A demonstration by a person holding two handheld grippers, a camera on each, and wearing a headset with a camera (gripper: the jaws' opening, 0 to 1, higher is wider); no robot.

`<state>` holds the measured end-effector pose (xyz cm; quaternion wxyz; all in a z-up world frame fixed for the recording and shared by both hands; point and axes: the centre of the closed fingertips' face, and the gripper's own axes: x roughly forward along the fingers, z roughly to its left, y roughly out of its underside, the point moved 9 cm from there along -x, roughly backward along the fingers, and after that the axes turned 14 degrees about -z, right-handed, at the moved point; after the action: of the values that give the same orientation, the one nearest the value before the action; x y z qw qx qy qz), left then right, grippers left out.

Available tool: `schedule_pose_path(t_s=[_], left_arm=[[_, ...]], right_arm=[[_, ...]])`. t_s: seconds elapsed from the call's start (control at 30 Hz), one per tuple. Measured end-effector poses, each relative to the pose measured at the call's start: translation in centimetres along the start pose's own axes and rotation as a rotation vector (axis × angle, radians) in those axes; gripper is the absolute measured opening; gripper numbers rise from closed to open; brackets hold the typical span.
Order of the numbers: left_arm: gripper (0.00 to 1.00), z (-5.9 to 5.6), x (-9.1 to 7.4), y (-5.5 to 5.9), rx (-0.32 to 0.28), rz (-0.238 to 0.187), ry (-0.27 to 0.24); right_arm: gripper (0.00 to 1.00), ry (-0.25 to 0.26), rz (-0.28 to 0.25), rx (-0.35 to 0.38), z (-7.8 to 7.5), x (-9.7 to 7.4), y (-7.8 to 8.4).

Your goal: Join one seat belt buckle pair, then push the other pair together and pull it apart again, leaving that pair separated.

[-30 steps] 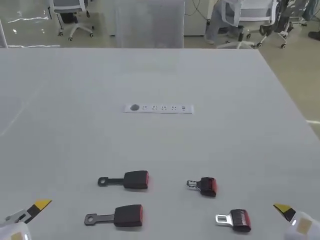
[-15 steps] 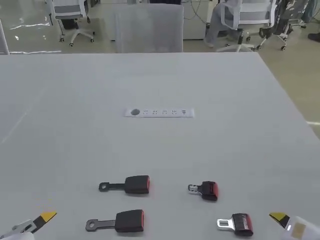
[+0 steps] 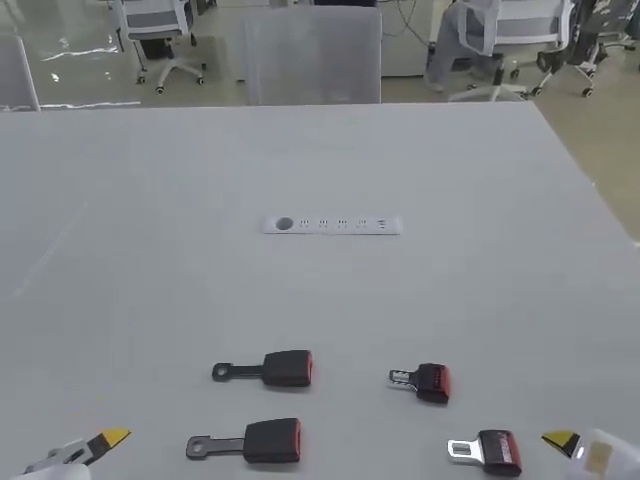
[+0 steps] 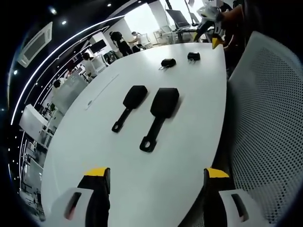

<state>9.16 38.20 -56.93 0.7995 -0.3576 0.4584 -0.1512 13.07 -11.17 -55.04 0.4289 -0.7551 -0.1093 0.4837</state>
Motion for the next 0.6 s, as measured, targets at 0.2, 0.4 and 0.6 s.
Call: schedule_pose_path(t_s=[0.2, 0.4, 0.6], left_arm=[[0.75, 0.5, -0.2, 0.3, -0.010, 0.038, 0.007], [0.68, 1.1, 1.5, -0.9, -0.105, 0.043, 0.008], [0.59, 1.3, 3.8, -1.9, -0.041, 0.079, 0.102]], right_arm=[[0.64, -0.019, 0.029, -0.063, -0.2, 0.4, 0.5], [0.59, -0.052, 0.036, -0.061, -0.8, 0.9, 0.4], [0.58, -0.086, 0.048, -0.094, -1.2, 1.7, 0.6]])
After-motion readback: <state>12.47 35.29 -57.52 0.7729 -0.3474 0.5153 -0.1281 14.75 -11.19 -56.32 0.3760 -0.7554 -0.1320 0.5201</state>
